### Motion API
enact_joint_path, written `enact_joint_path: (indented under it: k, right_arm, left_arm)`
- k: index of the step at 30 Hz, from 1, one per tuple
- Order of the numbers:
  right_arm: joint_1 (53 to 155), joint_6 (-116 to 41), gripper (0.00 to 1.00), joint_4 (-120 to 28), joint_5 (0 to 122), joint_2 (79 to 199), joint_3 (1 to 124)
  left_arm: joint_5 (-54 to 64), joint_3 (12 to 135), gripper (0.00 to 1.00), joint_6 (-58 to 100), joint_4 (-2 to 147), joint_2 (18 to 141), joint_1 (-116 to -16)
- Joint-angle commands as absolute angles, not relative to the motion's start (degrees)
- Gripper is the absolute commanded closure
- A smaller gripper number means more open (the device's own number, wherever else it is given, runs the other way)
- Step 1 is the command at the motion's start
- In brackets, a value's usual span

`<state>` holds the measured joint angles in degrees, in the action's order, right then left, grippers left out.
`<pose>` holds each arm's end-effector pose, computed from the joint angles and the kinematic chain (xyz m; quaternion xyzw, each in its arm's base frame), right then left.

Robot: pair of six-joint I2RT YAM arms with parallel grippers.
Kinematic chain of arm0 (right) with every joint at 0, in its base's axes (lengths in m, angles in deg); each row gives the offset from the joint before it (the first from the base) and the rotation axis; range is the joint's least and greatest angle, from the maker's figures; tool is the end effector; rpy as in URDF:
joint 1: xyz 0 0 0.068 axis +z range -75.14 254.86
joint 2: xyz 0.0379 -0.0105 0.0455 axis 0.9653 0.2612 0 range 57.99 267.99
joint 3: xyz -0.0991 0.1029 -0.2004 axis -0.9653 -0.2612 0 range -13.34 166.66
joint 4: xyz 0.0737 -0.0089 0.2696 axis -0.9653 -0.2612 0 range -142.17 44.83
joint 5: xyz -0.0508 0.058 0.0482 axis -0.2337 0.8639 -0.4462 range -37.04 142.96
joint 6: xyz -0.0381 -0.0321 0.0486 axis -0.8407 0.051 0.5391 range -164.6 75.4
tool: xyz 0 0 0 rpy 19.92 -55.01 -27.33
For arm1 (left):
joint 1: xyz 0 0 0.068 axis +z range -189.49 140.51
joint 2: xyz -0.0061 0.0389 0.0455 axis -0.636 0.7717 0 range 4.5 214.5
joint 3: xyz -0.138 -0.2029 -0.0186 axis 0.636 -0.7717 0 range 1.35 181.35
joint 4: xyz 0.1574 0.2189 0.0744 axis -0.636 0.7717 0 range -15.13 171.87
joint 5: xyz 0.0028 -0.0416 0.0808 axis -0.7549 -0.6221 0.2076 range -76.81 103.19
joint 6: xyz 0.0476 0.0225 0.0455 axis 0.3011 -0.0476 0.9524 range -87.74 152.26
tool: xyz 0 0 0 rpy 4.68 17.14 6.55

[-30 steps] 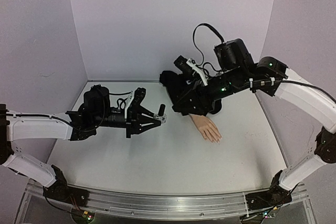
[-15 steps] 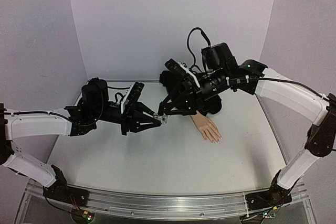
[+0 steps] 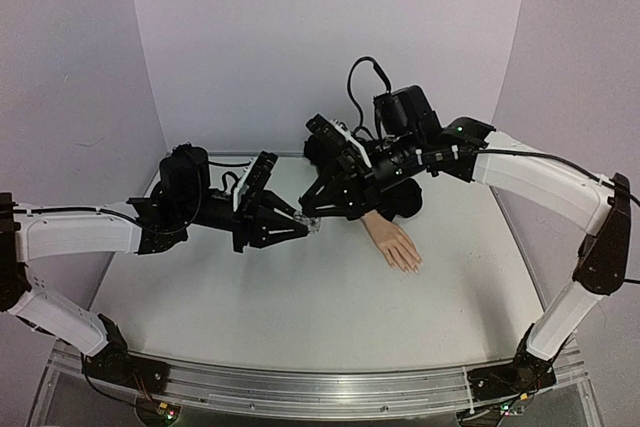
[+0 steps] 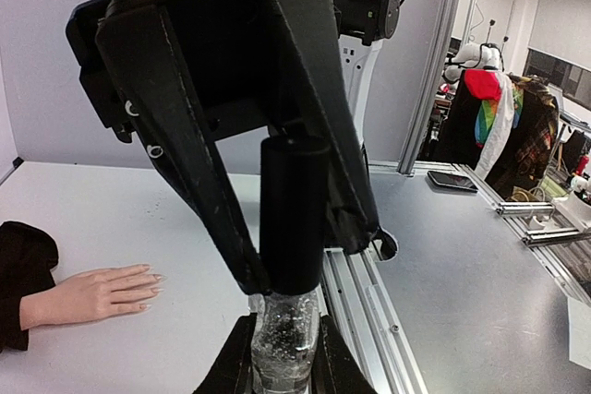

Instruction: Paint the nails

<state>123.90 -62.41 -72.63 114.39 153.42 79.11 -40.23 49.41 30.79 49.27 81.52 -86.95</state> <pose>0.2224 0.3320 0.3436 -0.6228 0.4830 0.5419 0.2919 0.1929 -0.2774 0.2619 0.5377 0.4778 -0.5514 0.4224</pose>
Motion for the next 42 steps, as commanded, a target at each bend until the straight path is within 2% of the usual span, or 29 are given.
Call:
enact_joint_path:
  k: [1,6,12,16,21,27,29,31,34,39,40,41,42]
  right_arm:
    - [124.0,-62.3,0.79,-69.9,115.0,154.3,81.8]
    - [124.0,-63.6,0.99,-69.3,112.2,154.3,80.4]
    - [124.0,-64.0,1.0,-65.5,105.8,156.1,76.8]
    - [124.1,-61.9,1.0,-57.1,101.8,157.4,72.9]
    - [123.7,-60.2,1.0,-55.9,96.4,161.7,75.7]
    - [124.6,-45.1,1.0,-50.3,75.8,167.4,78.5]
    - [126.7,-38.9,1.0,-50.1,64.6,169.4,80.0]
    - [128.5,-33.0,1.0,-50.3,58.4,171.3,82.6]
    - [129.5,-25.8,1.0,-50.5,58.9,173.0,85.2]
    - [130.1,-22.2,1.0,-55.5,60.9,174.8,89.6]
    - [130.1,-22.2,0.98,-56.7,60.2,174.4,89.7]
    - [130.0,-22.1,0.92,-57.7,59.6,173.5,89.5]
    - [129.9,-22.1,0.81,-58.5,59.5,172.2,88.9]
  left_arm:
    - [-41.6,52.5,1.0,30.6,47.6,81.8,-86.2]
    - [-37.5,52.6,1.0,29.9,47.2,81.3,-85.5]
    - [-19.5,53.5,1.0,29.7,44.8,80.0,-84.2]
    - [-15.8,56.0,1.0,28.6,40.2,81.7,-83.0]
    - [-12.1,60.8,1.0,28.7,37.6,85.3,-82.9]
    - [5.6,65.3,1.0,36.3,35.7,91.2,-82.9]
    - [6.1,65.9,1.0,39.8,31.9,93.8,-82.9]
    - [3.4,67.0,1.0,43.5,29.3,96.0,-82.9]
    - [-3.5,66.0,1.0,47.4,26.0,96.7,-82.9]
    - [-8.1,64.8,1.0,47.5,27.2,94.9,-82.9]
    - [-8.7,64.2,1.0,46.4,27.3,94.5,-82.9]
    - [-9.0,63.5,1.0,45.2,27.4,94.1,-82.9]
    - [-8.9,62.8,1.0,43.9,27.7,93.7,-82.9]
